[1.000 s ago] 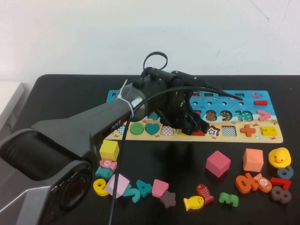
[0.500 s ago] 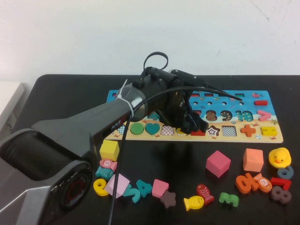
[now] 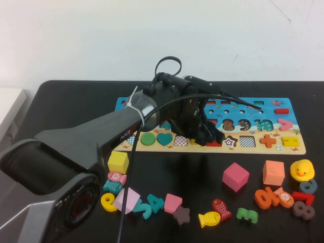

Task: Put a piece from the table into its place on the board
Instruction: Place the "five-pointed star" into the hole of the five-pointed star

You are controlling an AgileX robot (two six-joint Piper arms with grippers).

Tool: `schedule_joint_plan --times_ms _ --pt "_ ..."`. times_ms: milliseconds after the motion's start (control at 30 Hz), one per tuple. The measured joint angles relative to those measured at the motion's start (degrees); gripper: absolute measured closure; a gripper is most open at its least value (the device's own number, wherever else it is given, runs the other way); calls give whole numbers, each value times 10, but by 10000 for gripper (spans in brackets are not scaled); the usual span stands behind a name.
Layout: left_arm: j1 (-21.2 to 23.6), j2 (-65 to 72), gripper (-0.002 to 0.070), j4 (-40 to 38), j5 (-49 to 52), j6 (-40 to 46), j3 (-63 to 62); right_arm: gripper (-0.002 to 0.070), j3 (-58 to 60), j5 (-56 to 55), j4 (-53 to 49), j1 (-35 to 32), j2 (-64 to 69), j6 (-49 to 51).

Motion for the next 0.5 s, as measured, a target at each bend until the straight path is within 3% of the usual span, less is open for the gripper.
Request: schedule_joint_plan --times_ms 200,500 --pt "0 0 229 -2 2 5 0 657 0 0 0 0 0 0" --pt "0 -1 211 -2 5 7 0 658 0 0 0 0 0 0"
